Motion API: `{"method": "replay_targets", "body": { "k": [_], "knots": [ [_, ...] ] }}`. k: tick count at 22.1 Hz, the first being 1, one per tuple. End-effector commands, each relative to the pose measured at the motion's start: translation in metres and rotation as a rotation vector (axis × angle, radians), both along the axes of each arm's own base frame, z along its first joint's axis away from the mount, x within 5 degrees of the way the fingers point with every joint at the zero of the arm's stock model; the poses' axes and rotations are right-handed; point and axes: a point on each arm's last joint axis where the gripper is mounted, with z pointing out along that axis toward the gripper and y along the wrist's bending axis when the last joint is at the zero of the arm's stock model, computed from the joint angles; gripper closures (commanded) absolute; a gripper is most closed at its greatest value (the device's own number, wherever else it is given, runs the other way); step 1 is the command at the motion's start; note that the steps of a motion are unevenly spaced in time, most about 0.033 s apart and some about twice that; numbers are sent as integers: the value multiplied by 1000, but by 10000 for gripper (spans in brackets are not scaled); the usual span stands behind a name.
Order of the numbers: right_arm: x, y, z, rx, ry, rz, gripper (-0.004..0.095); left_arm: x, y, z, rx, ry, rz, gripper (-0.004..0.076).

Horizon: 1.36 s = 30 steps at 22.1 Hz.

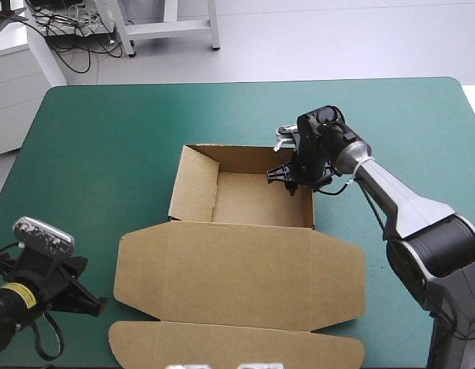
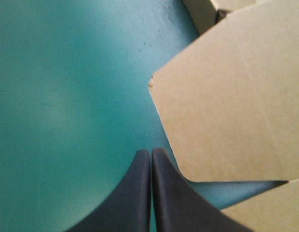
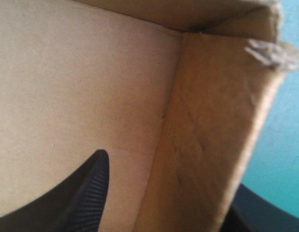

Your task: Fold the box

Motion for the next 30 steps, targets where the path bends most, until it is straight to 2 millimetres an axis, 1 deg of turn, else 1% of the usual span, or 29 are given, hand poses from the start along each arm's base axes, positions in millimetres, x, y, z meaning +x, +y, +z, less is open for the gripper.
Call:
{"method": "replay_targets", "body": {
  "k": [1,3,4,5,6,8,10,11,12,14,15,16,17,18,19,20,21,22,23,24,26,28,30],
  "knots": [
    [-6,-5,24,28,-39,-7,488,-2,0,-16,-1,-46,-28,734],
    [-6,-5,24,34,-35,-8,634,-5,1,-32,10,-23,-31,734],
    [-6,-4,24,39,-32,-8,745,-6,1,-36,8,-19,-33,734],
    [-6,-4,24,42,-31,-6,924,-7,0,-45,-5,-18,-37,734],
    [-6,-4,24,42,-31,-4,907,-8,0,-48,-19,-23,-40,734],
    [-6,-4,24,33,-36,4,908,-9,-3,-53,-59,-28,-54,734],
    [-5,-6,24,18,-43,5,908,-9,-3,-58,-40,-17,-67,734],
    [-4,-11,28,-19,-70,11,908,-9,-3,-64,-33,-1,-68,734],
    [-4,-14,30,-38,-83,17,908,-9,-3,-63,-33,-1,-68,734],
    [0,-35,40,-63,-119,-14,908,-8,-4,-62,-37,-14,-68,734],
    [3,-57,50,-60,-142,-65,908,-8,-4,-62,-39,-18,-68,734],
    [5,-71,55,-63,-154,-88,908,-8,-4,-62,-39,-18,-68,734],
    [7,-104,67,-68,-182,-145,908,-8,-4,-62,-39,-18,-68,734],
    [6,-118,73,-69,-197,-177,909,-8,-4,-62,-39,-18,-68,734],
    [3,-158,85,-79,-226,-269,909,-8,-4,-62,-39,-18,-68,734],
    [-1,-192,92,-88,-243,-350,909,-8,-4,-62,-39,-18,-68,734],
    [-5,-216,97,-100,-252,-405,908,-8,-4,-62,-39,-18,-68,734],
    [-12,-249,100,-121,-257,-471,909,-8,-4,-62,-40,-21,-68,734],
    [-17,-272,100,-136,-254,-518,909,-8,-4,-62,-41,-23,-68,734],
    [-26,-303,100,-175,-247,-572,909,-7,-4,-62,-44,-32,-69,734],
    [-47,-352,101,-234,-231,-705,909,-7,-4,-62,-44,-34,-69,734],
    [-60,-374,101,-237,-224,-776,909,-7,-4,-62,-45,-36,-69,734],
    [-70,-390,100,-217,-221,-850,909,-7,-4,-62,-45,-36,-69,734]
  ]
}}
